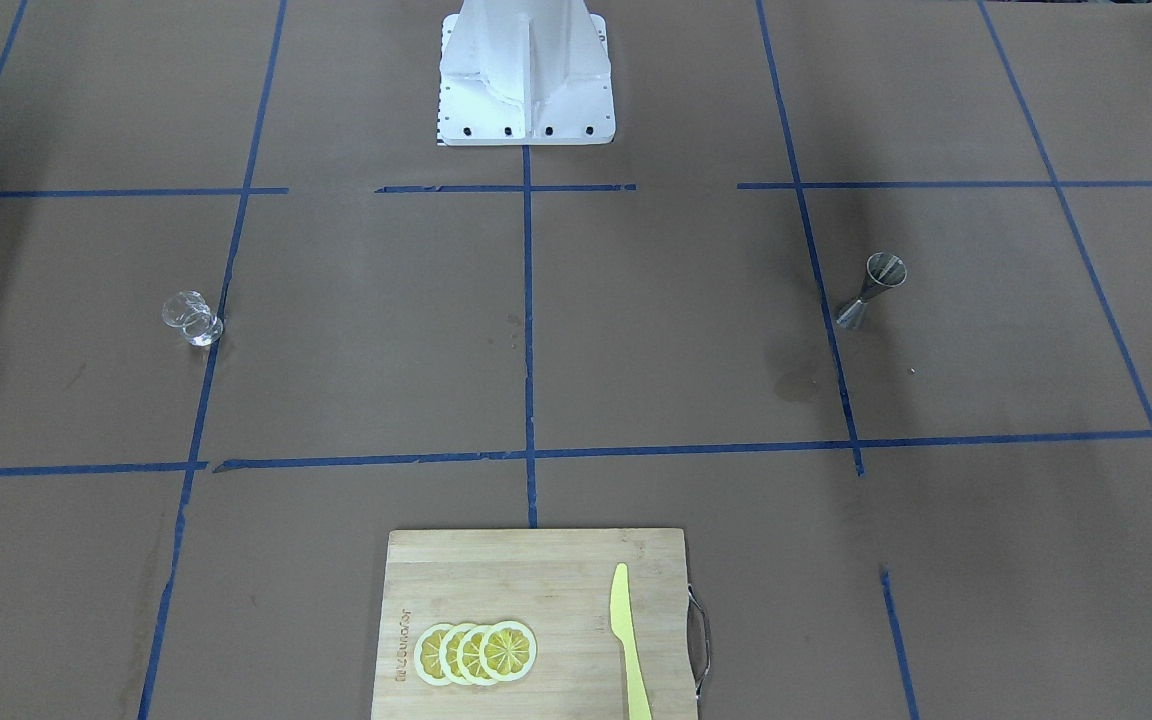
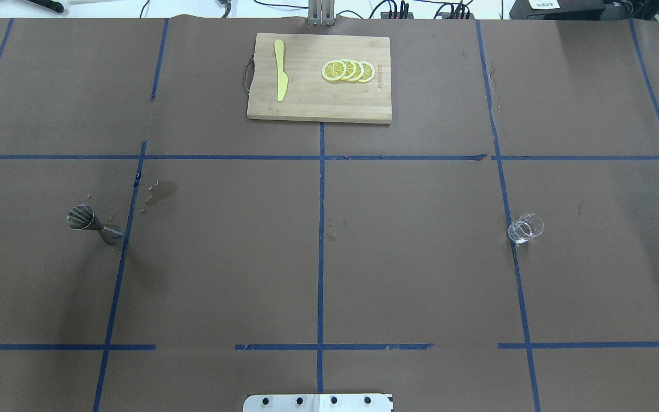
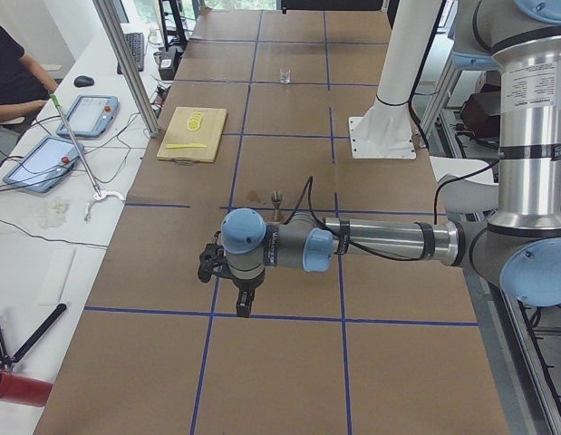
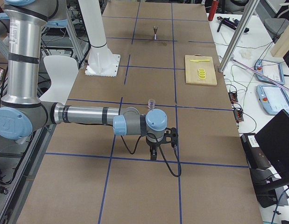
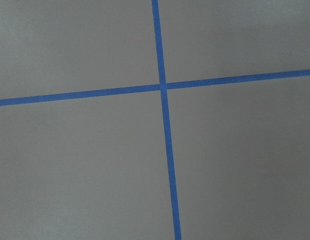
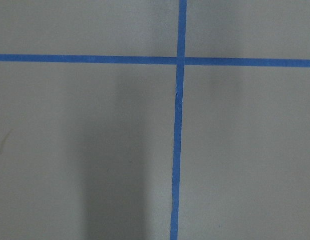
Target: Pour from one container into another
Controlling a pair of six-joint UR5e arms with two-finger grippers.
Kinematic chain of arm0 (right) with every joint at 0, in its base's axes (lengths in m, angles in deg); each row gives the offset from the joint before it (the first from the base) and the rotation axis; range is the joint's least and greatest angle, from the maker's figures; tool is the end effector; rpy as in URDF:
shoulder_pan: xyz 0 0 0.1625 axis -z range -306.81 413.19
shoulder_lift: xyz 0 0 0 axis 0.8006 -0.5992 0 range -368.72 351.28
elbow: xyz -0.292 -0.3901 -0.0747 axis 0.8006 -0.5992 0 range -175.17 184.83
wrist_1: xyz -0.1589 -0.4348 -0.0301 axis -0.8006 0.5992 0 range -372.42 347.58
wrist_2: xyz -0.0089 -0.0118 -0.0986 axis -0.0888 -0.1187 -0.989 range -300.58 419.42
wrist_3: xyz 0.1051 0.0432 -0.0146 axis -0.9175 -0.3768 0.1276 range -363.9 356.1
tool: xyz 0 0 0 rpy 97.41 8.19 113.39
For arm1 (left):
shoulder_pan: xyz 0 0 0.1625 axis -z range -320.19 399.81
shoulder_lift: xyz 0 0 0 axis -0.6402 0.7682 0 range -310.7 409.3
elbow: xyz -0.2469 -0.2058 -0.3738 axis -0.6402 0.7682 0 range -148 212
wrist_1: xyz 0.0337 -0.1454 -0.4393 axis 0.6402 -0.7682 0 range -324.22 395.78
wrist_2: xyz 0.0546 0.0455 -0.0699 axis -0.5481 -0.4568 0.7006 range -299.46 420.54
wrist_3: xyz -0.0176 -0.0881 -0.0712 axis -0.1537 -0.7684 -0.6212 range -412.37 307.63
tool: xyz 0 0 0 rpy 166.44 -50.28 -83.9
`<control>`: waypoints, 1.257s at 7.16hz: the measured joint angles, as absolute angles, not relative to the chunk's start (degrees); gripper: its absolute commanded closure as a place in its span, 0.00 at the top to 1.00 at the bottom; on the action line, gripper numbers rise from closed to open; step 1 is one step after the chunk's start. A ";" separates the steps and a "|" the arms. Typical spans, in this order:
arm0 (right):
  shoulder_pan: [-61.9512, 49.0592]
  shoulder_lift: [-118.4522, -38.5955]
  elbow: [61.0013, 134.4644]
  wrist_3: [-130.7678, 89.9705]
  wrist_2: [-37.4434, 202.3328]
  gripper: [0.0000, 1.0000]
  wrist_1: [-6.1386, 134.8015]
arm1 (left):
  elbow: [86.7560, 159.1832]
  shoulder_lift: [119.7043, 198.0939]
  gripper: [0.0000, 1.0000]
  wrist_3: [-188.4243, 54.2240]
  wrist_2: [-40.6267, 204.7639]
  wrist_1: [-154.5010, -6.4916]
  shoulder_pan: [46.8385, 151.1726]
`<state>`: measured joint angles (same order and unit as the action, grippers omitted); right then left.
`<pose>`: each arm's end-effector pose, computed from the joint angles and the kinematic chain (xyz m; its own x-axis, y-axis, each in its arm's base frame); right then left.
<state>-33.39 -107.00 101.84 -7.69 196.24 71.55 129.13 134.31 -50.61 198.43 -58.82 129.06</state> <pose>0.0210 -0.4812 0.7301 0.6819 -0.0353 0.7306 0.0143 0.9993 0.0348 -0.0416 -0.5097 0.7016 0.6686 0.1262 -0.7328 -0.0335 0.9896 0.1399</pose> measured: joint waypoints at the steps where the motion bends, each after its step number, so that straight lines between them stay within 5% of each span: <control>1: -33.39 -107.05 100.67 -7.69 196.22 1.00 68.82 | 129.13 134.32 1.00 -50.83 200.00 -60.08 128.94; 9: -33.30 -107.59 94.99 -7.79 196.61 1.00 57.11 | 137.12 134.23 1.00 -105.22 188.70 -105.01 103.64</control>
<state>-33.30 -107.59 94.99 -7.79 196.61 57.11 137.12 134.23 -105.22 188.70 -105.01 103.64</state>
